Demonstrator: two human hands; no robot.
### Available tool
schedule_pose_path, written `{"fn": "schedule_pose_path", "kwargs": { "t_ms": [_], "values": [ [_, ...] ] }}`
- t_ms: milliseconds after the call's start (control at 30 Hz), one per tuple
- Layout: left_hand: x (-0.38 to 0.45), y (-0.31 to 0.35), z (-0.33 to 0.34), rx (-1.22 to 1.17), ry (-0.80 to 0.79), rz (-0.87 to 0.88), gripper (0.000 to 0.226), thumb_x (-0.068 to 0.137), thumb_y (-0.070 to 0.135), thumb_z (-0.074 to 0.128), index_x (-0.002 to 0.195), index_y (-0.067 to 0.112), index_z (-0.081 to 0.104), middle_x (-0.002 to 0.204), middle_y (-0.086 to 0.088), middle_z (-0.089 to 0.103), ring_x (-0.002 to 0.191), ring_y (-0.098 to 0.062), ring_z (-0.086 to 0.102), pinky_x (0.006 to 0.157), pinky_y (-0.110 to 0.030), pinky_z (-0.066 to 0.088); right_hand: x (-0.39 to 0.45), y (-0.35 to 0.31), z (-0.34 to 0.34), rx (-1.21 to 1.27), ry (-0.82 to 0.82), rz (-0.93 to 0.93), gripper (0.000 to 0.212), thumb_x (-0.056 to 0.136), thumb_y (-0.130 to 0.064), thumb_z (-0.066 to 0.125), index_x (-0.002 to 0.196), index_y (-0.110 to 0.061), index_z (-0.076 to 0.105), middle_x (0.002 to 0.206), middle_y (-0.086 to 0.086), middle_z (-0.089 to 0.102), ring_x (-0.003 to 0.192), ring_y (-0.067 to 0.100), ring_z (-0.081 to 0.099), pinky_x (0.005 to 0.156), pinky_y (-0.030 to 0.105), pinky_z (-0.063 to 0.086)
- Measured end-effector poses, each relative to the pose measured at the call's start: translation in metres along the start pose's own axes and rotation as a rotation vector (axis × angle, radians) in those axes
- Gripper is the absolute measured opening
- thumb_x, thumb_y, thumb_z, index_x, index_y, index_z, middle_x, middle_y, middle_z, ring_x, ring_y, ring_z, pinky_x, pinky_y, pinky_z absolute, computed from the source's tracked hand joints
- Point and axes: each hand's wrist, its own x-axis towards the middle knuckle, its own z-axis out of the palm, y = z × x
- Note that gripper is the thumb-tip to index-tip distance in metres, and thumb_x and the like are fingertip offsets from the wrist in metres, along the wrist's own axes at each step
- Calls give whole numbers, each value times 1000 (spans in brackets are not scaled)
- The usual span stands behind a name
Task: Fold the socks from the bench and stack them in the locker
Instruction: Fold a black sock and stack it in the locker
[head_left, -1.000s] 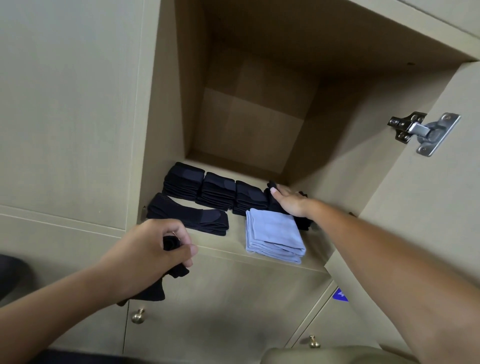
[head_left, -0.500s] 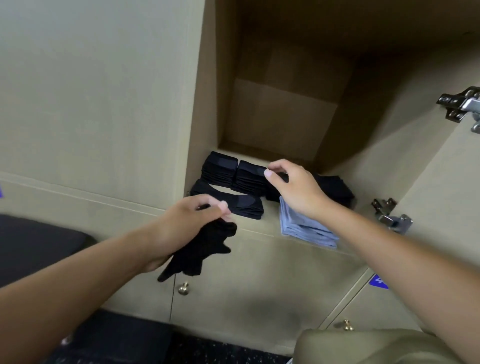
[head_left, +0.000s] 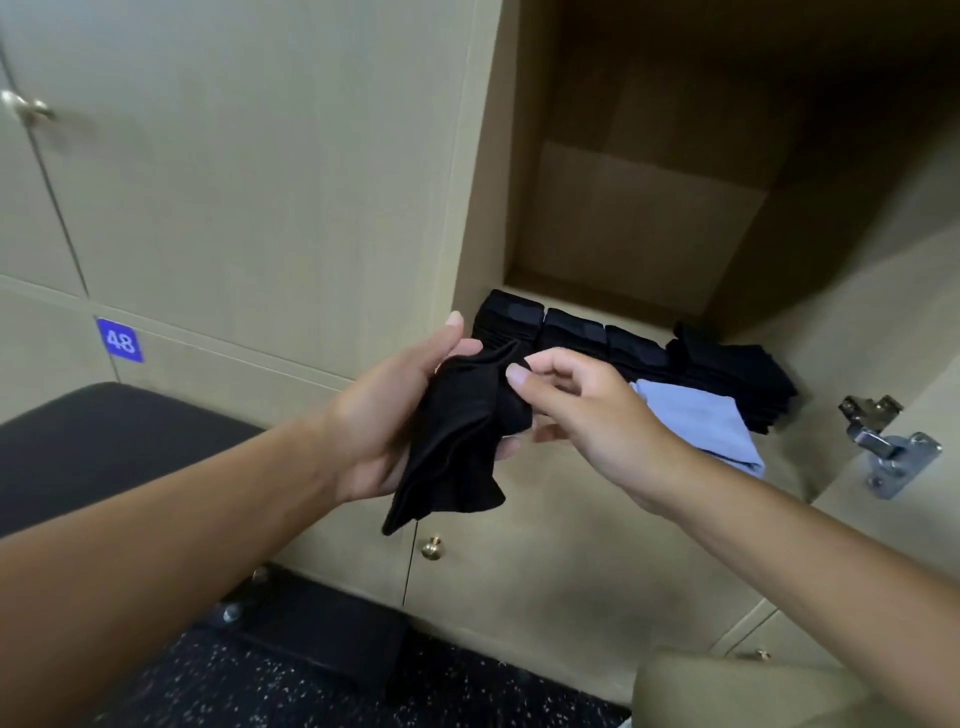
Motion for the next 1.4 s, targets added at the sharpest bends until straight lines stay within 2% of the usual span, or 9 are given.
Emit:
{"fn": "schedule_pose_path", "kwargs": {
  "t_ms": [100,267,367,500,633,800,967,1167,1400],
  "values": [
    [4,-5,-6,8,-39,-39,64,101,59,43,136,9,64,135,-22,64,110,-34,65,93,-47,59,1,-1,-2,64,7,3,32,101,-27,61,99,4,66,98,24,72,82,26,67,80,37,58],
    [2,-8,-9,125,-34,-50,58,98,64,41,132,23,65,120,-5,74,96,-24,75,78,-40,61,6,-3,-8,61,92,-2,46,91,-49,67,95,-2,67,103,33,66,77,25,56,73,44,46],
    [0,-8,-13,205,-10,-34,55,91,61,55,130,23,65,112,-7,72,100,-31,75,89,-51,60,8,-3,-13,80,126,-1,47,83,-56,70,91,-10,70,103,31,67,80,29,62,80,50,52],
    [-3,-12,-16,363,4,3,53,89,49,64,134,20,65,120,-5,74,109,-29,72,95,-46,59,7,1,-18,161,116,24,30,96,-36,68,96,-7,72,93,10,78,96,32,74,99,52,54],
    [-4,-11,-17,478,73,129,49,91,45,66,129,14,68,122,-12,72,101,-26,70,87,-37,61,6,2,-15,121,46,30,28,99,-33,65,102,-7,73,95,7,79,96,26,75,100,51,54],
    [-8,-6,-14,640,128,224,32,98,39,63,102,8,72,87,-3,73,76,-13,68,71,-29,57,4,5,-5,98,-21,17,35,101,-39,59,105,-6,71,97,7,78,94,23,75,86,38,57],
    [-9,-6,-17,629,256,304,23,105,29,55,91,15,65,72,6,71,62,-5,66,58,-18,53,7,17,3,142,-252,153,53,97,-67,44,120,-27,70,117,4,74,114,28,69,107,51,49],
    [-16,8,-37,611,359,334,22,106,29,53,94,16,67,74,8,73,64,-3,67,58,-17,54,-1,31,4,-13,-587,196,35,95,-21,70,130,-19,65,119,-1,75,114,16,69,108,35,48],
    [-26,19,-74,794,578,350,21,102,27,62,87,13,62,82,-6,71,72,-19,62,69,-31,46,5,43,-2,-77,-507,213,34,88,-18,79,115,-1,67,112,12,76,107,30,72,103,45,53]
  ]
}}
